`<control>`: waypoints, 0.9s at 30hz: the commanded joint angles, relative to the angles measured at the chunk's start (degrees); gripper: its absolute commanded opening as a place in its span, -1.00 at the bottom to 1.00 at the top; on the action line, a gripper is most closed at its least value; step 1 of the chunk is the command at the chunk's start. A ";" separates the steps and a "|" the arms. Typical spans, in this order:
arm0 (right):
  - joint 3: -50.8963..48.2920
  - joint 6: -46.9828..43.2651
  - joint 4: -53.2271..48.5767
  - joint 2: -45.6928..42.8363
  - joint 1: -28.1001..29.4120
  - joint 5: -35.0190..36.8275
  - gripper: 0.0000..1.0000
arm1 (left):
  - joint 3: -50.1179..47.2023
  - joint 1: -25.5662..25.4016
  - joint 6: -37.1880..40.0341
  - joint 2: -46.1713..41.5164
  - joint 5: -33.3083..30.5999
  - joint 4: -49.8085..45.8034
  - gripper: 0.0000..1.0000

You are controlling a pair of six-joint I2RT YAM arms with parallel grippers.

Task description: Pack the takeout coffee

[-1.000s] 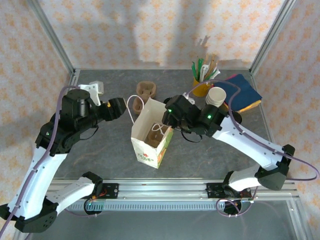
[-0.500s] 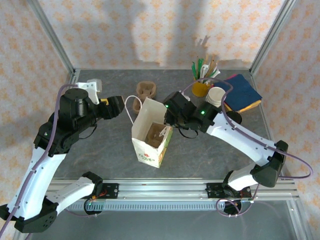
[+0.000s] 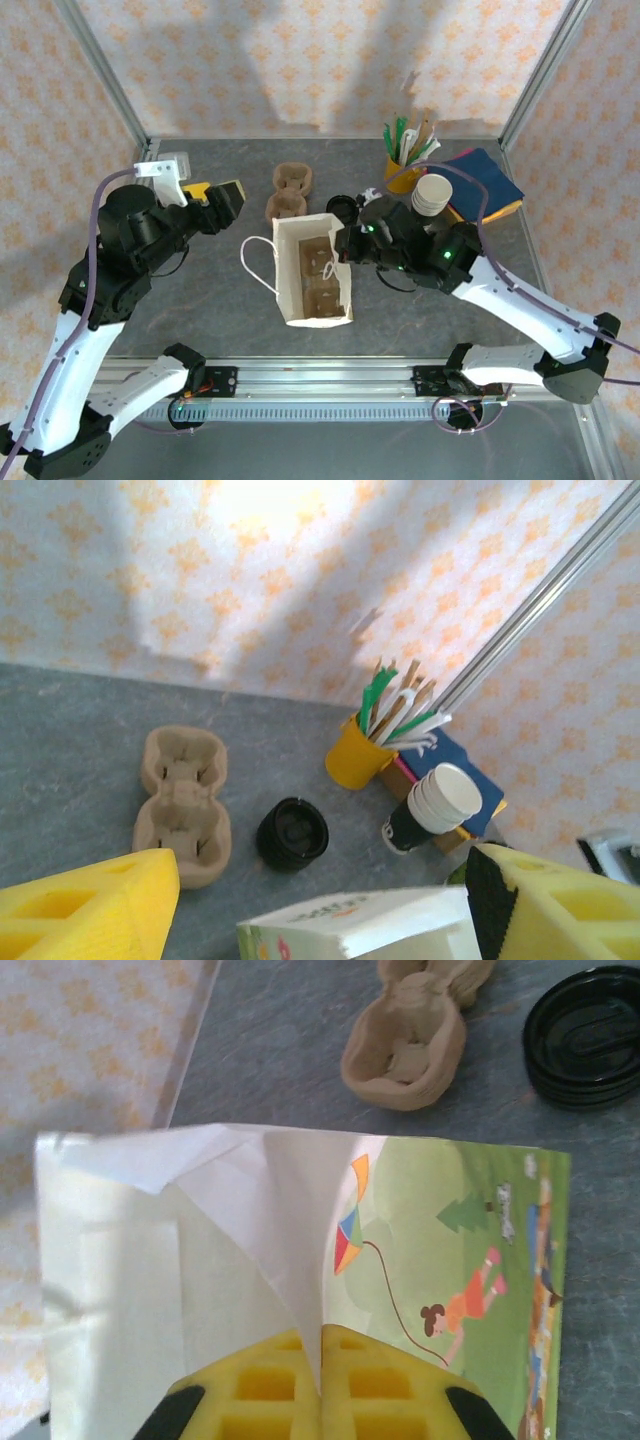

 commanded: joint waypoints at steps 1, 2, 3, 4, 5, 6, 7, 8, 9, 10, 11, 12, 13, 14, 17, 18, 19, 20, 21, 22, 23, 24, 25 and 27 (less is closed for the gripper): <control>-2.47 -3.77 6.03 -2.23 0.94 -2.64 -0.98 | -1.69 0.46 2.12 -1.28 -0.64 5.88 0.54; -3.13 -4.14 6.75 -2.70 0.98 -3.09 -0.98 | -1.88 0.49 2.33 -1.42 -0.64 6.23 0.54; -3.65 -4.55 7.49 -3.13 1.15 -3.81 -0.98 | -1.97 0.55 2.58 -1.51 -0.56 6.41 0.54; -4.18 -4.99 8.20 -3.45 1.24 -4.49 -0.98 | -1.98 0.50 2.89 -1.51 -0.34 6.53 0.55; -4.80 -5.23 9.05 -3.93 1.35 -4.90 -0.98 | -1.98 0.50 3.18 -1.53 -0.16 6.63 0.55; -5.26 -5.27 9.75 -4.39 1.39 -5.01 -0.98 | -1.98 0.47 3.31 -1.43 -0.11 6.63 0.55; -5.48 -5.44 10.33 -4.70 1.39 -5.14 -0.98 | -2.06 0.51 3.40 -1.42 -0.03 6.69 0.55; -5.62 -5.56 10.95 -5.07 1.42 -5.45 -0.98 | -2.13 0.44 3.49 -1.42 0.06 6.88 0.55; -5.55 -5.75 11.27 -5.25 1.42 -5.45 -0.98 | -2.23 0.52 3.57 -1.42 0.15 7.04 0.55; -5.28 -5.80 11.39 -5.33 1.43 -5.08 -0.98 | -2.24 0.50 3.60 -1.43 0.23 7.21 0.55; -4.96 -5.96 11.55 -5.45 1.46 -4.89 -0.98 | -2.24 0.50 3.58 -1.34 0.24 7.33 0.55; -4.85 -6.30 11.96 -5.66 1.47 -5.07 -0.99 | -2.24 0.48 3.71 -1.26 0.32 7.42 0.55; -4.71 -6.50 12.35 -5.85 1.48 -5.10 -0.99 | -2.24 0.51 3.67 -1.17 0.42 7.51 0.55; -4.80 -6.61 12.84 -6.25 1.48 -5.19 -0.99 | -2.20 0.46 3.77 -1.12 0.46 7.55 0.55; -5.87 -6.86 14.77 -7.34 1.51 -5.93 -0.99 | -1.99 0.51 3.93 -0.85 0.54 7.43 0.55; -6.10 -6.88 15.21 -7.66 1.45 -6.11 -0.99 | -1.97 0.50 3.95 -0.81 0.59 7.41 0.55; -6.32 -6.91 15.49 -7.80 1.42 -6.30 -0.99 | -2.04 0.50 3.97 -0.81 0.66 7.40 0.55; -6.46 -6.90 15.69 -7.94 1.44 -6.37 -0.99 | -2.06 0.50 3.94 -0.81 0.72 7.46 0.55; -6.39 -6.71 15.60 -7.90 1.46 -6.25 -0.99 | -2.06 0.46 3.90 -0.73 0.85 7.50 0.55; -6.37 -6.65 15.46 -7.86 1.46 -6.32 -0.99 | -2.02 0.57 3.83 -0.72 0.94 7.41 0.54; -6.36 -6.30 15.60 -7.80 1.42 -6.50 -0.99 | -1.98 0.50 3.84 -0.63 1.02 7.42 0.54; -6.34 -6.00 15.62 -7.79 1.49 -6.38 -0.99 | -1.90 0.49 3.76 -0.55 1.11 7.31 0.55; -6.30 -5.45 15.52 -7.72 1.50 -5.97 -0.99 | -1.88 0.57 3.75 -0.46 1.21 7.33 0.55; -6.33 -3.73 15.47 -7.57 1.48 -4.75 -0.99 | -1.72 0.50 3.62 -0.37 1.51 7.16 0.55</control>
